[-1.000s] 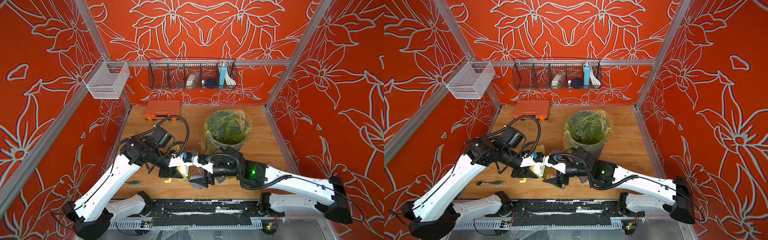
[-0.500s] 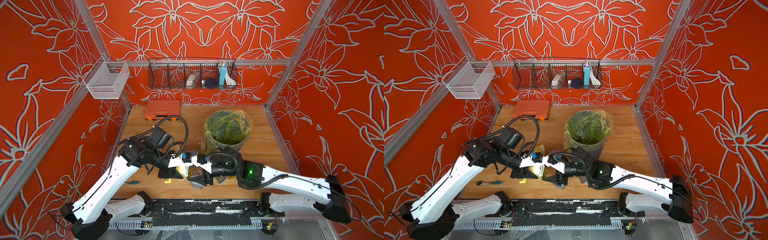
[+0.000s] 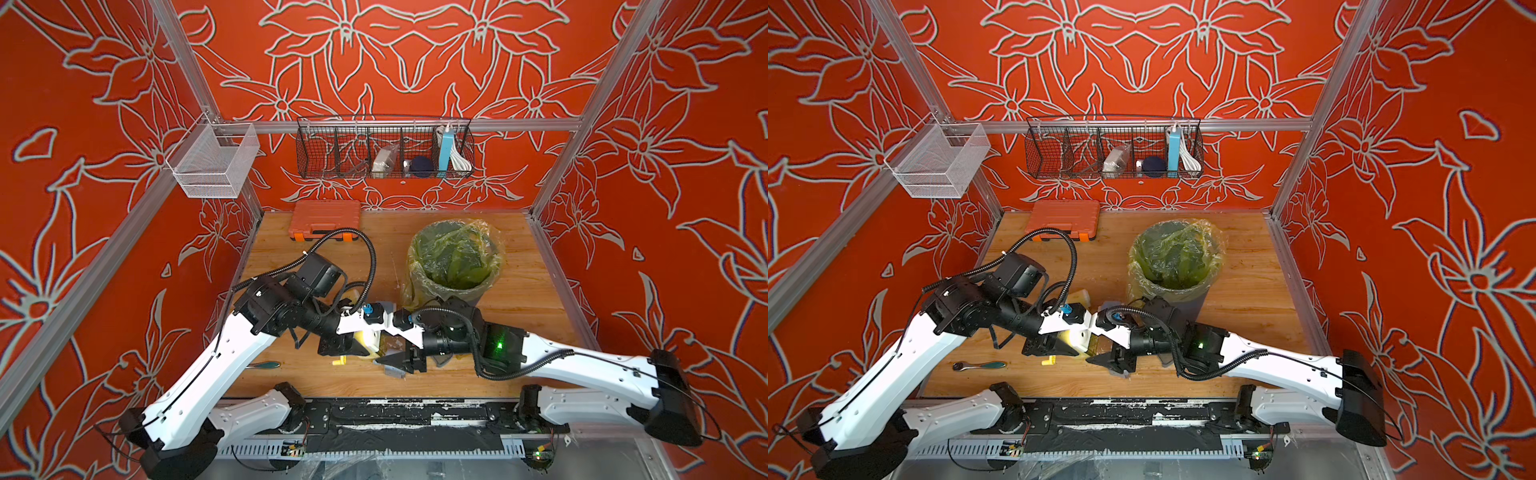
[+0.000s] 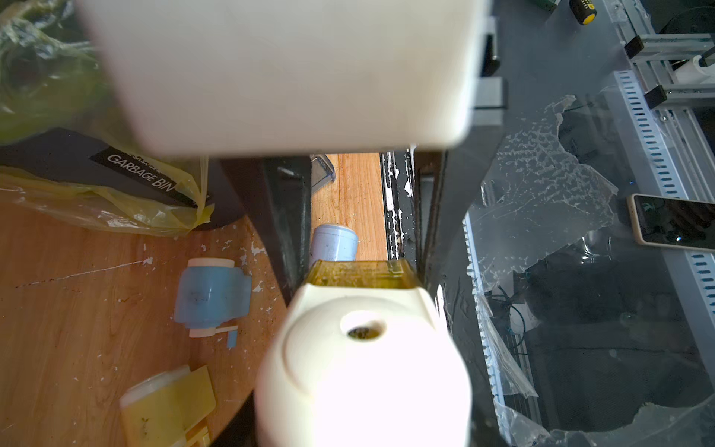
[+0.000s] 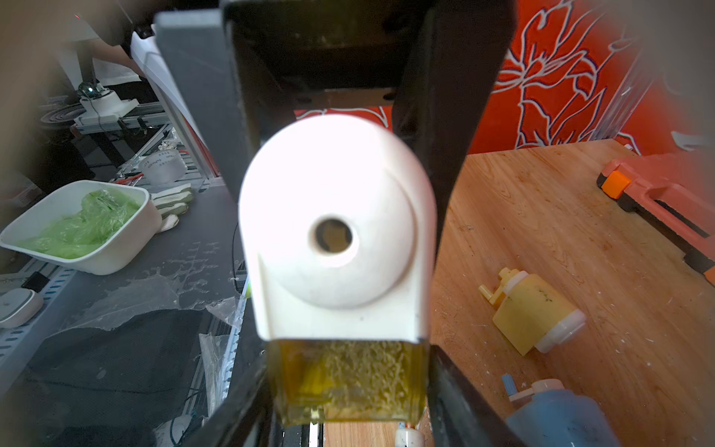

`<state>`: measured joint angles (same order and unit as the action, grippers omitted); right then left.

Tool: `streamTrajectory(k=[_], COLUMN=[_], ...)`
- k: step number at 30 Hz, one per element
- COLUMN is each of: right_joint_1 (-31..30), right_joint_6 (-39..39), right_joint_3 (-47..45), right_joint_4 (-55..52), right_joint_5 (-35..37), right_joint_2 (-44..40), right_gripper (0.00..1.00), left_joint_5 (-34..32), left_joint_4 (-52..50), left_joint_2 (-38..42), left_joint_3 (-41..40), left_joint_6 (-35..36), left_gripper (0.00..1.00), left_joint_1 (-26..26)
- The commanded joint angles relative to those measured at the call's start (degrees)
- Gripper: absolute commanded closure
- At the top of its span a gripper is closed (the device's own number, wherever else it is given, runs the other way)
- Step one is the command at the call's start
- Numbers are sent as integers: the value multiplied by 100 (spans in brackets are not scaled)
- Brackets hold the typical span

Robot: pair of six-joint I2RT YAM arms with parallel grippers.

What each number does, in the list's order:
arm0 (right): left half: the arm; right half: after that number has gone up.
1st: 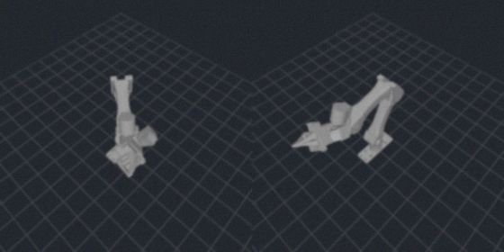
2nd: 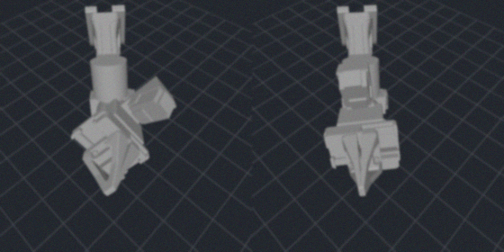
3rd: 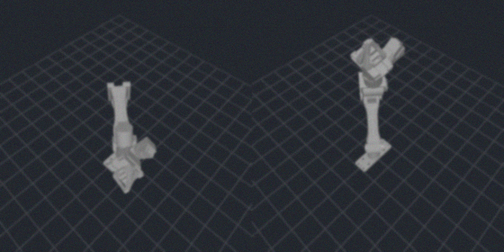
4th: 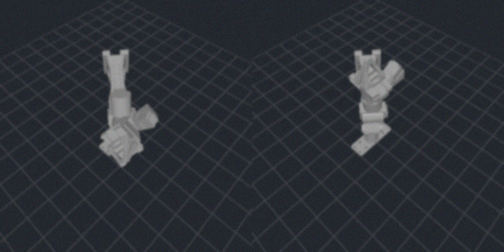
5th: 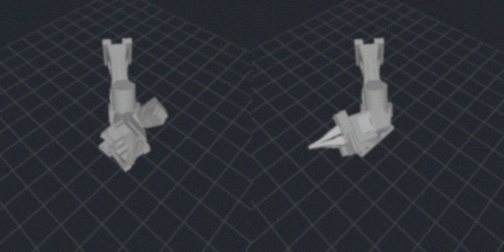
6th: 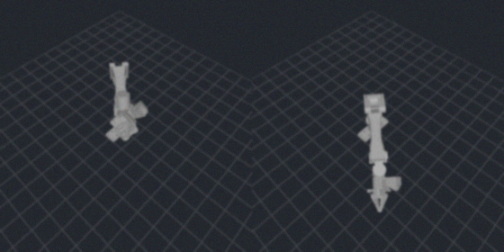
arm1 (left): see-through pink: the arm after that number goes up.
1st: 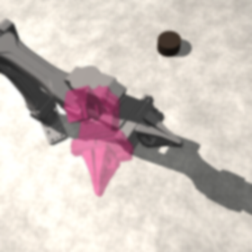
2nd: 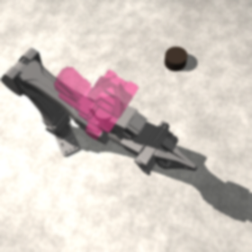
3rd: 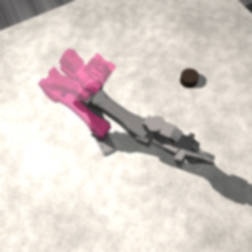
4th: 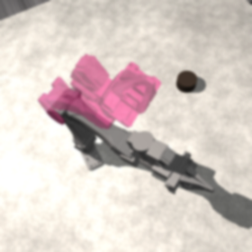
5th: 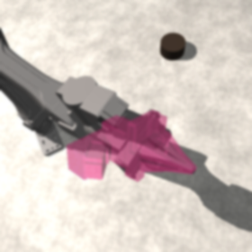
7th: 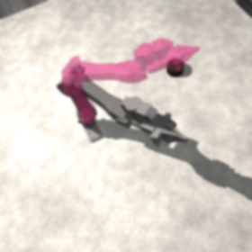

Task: Take out the pencil sharpener tray and clean the shavings
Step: Open the container of the pencil sharpener.

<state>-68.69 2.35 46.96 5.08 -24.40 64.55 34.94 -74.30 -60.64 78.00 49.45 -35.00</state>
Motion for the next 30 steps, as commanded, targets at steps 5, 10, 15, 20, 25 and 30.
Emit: streamTrajectory(k=[5, 10, 15, 20, 25, 30], right_joint_1=[-3, 2, 3, -3, -1, -2], right_joint_6=[59, 83, 145, 204, 185, 238], right_joint_3=[-20, -15, -72, -75, -61, -54], right_joint_4=[77, -49, -51, 10, 34, 77], right_joint_5=[24, 5, 28, 5, -54, 8], right_joint_2=[-142, -319, -410, -381, -314, -304], right_gripper=[37, 37, 36, 36, 41, 54], left_joint_5=[217, 215, 231, 207, 180, 171], left_joint_4=[9, 51, 146, 169, 188, 179], left_joint_2=[61, 43, 44, 31, 31, 24], left_joint_3=[103, 84, 93, 118, 111, 93], left_joint_6=[-28, -50, -109, -138, -163, -181], left_gripper=[100, 100, 100, 100, 100, 100], left_joint_1=[-59, -85, -125, -176, -200, -235])
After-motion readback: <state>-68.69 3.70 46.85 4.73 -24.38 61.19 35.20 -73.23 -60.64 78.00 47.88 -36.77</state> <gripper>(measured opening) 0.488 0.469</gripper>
